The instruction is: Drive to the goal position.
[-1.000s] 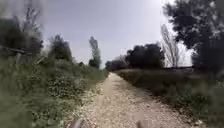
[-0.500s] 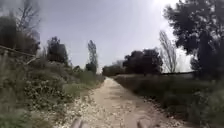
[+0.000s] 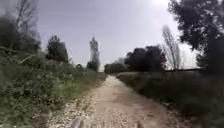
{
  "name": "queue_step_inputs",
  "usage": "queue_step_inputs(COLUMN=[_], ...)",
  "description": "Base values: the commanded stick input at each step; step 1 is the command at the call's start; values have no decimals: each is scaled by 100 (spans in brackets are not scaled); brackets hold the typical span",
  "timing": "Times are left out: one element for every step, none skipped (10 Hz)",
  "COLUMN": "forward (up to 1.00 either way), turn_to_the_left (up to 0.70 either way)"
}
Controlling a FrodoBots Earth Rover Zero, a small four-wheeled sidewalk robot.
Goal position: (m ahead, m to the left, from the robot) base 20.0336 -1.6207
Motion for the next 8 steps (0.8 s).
queue_step_inputs(forward=[85,85,85,85,85,85,85,85], turn_to_the_left=[0,0,0,0,0,0,0,0])
